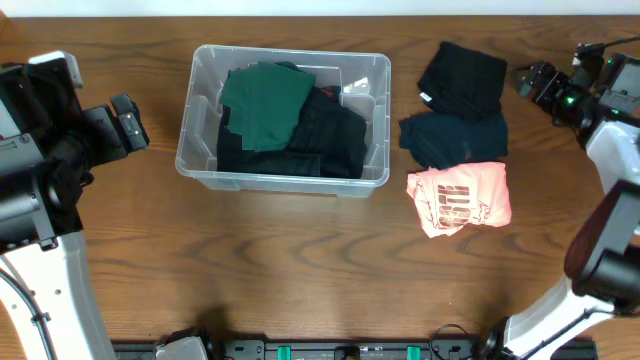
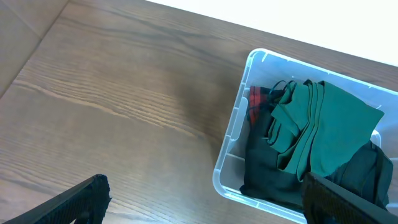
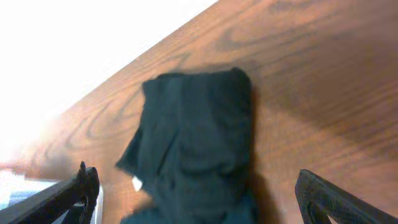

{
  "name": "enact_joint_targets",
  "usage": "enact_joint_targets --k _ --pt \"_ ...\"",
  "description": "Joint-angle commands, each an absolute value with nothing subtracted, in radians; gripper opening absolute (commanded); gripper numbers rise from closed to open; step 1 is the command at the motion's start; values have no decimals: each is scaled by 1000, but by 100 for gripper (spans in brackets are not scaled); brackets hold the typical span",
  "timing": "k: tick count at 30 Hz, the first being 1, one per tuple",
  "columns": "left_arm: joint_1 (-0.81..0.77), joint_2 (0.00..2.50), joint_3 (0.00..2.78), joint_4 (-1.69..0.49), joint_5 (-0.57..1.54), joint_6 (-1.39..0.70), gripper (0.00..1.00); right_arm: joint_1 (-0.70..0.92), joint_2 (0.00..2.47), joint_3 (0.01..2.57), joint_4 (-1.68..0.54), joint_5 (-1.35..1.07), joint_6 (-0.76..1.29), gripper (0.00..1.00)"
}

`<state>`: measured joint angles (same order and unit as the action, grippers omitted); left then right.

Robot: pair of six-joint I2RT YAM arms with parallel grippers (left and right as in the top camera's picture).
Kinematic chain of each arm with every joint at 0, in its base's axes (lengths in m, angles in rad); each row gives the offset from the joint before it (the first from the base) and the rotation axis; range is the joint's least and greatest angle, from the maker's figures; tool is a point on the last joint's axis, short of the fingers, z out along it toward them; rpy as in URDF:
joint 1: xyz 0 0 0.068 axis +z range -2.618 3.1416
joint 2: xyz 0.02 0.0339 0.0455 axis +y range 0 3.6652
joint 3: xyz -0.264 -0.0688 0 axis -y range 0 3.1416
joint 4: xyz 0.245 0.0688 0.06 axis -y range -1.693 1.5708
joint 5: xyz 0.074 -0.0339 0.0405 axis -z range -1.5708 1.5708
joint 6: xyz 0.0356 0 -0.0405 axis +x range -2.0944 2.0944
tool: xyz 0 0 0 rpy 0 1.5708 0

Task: Pack container
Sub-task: 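Reach the right gripper to the black folded cloth and grasp it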

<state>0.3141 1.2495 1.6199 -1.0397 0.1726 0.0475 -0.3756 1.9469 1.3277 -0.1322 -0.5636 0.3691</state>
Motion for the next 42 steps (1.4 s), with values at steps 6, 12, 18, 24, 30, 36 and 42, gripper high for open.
enact_joint_targets --k 6,12,18,24,30,36,42 --pt "319 1252 1623 -1039 164 32 98 -345 2190 1328 79 -679 745 93" --pt "319 1252 1623 -1039 164 32 98 -302 2223 1328 119 -685 793 93" --pt "319 1252 1623 -1039 163 32 98 -250 2224 1328 62 -649 838 88" --pt "319 1252 1623 -1039 163 32 98 -250 2223 1328 4 -610 829 41" --pt "319 1252 1623 -1039 163 32 98 -294 2216 1328 36 -699 804 13" --pt "319 1252 1623 -1039 164 32 98 -334 2170 1328 244 -1031 916 1" --pt "319 1252 1623 -1039 163 32 98 -302 2087 1328 709 -1294 1251 1"
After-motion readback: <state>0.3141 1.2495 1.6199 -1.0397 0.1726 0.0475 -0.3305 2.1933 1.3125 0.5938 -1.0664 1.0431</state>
